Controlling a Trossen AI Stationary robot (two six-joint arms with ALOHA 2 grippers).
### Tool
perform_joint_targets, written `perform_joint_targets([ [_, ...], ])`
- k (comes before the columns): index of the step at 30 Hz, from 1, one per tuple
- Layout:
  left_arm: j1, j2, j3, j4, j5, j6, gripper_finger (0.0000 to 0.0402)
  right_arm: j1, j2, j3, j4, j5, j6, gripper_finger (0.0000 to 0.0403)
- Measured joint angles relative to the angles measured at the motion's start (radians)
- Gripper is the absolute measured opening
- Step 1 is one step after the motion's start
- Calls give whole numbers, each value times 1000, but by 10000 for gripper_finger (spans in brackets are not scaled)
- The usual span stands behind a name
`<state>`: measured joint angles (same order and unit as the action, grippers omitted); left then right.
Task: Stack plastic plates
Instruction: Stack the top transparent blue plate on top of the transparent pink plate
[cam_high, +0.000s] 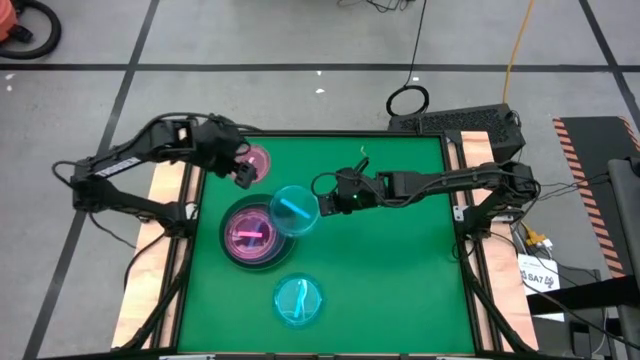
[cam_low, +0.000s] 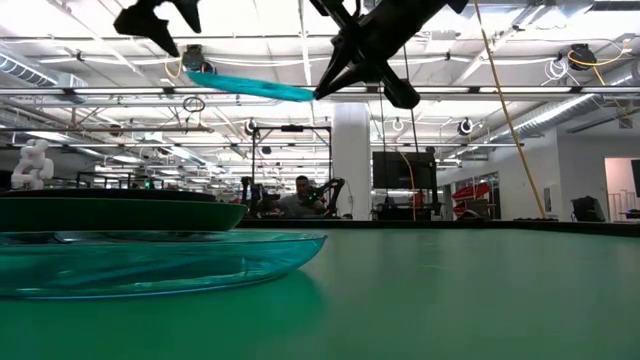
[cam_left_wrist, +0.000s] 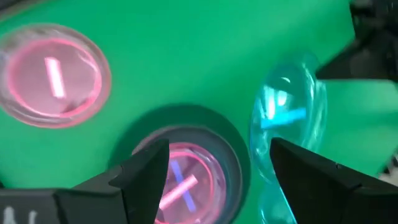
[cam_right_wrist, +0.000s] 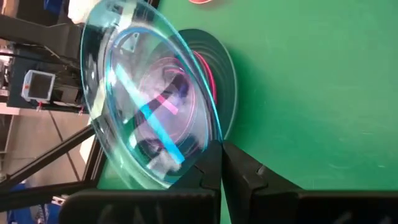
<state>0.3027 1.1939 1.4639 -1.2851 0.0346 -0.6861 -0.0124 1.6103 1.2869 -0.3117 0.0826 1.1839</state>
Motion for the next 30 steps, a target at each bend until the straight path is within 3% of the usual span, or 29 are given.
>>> perform_joint_targets([
  [3,-3,49,0,1,52,14,277,0,0,0,7,-1,-3,0],
  [13,-53,97,0,79,79,-32,206,-1,0,0,31,-1,-32,0],
  [30,-142,173,-1,122,-36,-82,197,-21,0,0,80,-1,-71,0],
])
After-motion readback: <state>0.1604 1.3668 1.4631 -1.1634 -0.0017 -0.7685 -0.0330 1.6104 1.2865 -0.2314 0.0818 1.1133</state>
